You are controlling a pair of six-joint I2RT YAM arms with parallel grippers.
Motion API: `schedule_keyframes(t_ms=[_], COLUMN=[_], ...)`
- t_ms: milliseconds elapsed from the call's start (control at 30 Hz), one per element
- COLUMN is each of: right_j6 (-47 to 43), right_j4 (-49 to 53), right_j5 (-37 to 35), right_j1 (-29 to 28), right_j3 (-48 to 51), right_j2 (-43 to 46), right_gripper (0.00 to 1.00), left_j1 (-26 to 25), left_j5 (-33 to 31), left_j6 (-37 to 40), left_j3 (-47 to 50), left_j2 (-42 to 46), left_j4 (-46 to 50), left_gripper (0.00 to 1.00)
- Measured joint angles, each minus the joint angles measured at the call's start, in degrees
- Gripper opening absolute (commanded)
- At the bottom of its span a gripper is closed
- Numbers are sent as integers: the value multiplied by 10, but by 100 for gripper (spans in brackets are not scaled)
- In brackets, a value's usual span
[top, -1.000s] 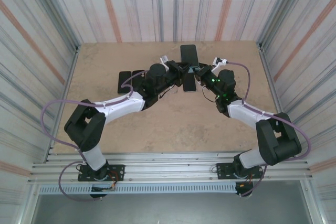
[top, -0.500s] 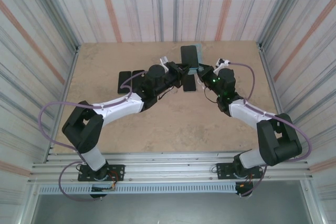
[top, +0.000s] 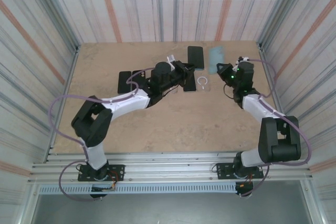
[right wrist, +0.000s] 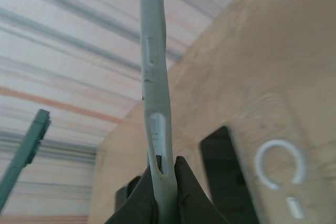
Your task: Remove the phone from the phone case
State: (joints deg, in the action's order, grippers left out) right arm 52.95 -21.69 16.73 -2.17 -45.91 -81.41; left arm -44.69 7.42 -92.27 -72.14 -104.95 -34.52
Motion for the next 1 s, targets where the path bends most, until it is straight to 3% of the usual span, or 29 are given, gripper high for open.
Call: schedule_keyframes(t_ms=[133, 400, 700, 1000], right_j6=[-69, -178, -222, -226], right_j4=[82, 190, 228, 233], right_j5=[26, 57, 72, 74], right_j1=[60, 127, 155, 168], right_j3=[-18, -46, -48, -48], right_j2=[21, 35, 35, 30], right_gripper=[0, 0, 0, 0], left_j1=[0, -14, -54, -72], left_j5=[5, 5, 0, -30], left_j6=[17, 37, 38, 37], left_j3=[-39, -166, -329, -419], left_j2=[-66, -213, -347, -406], left_j4=[18, 54, 120, 196], left_gripper=[0, 0, 0, 1])
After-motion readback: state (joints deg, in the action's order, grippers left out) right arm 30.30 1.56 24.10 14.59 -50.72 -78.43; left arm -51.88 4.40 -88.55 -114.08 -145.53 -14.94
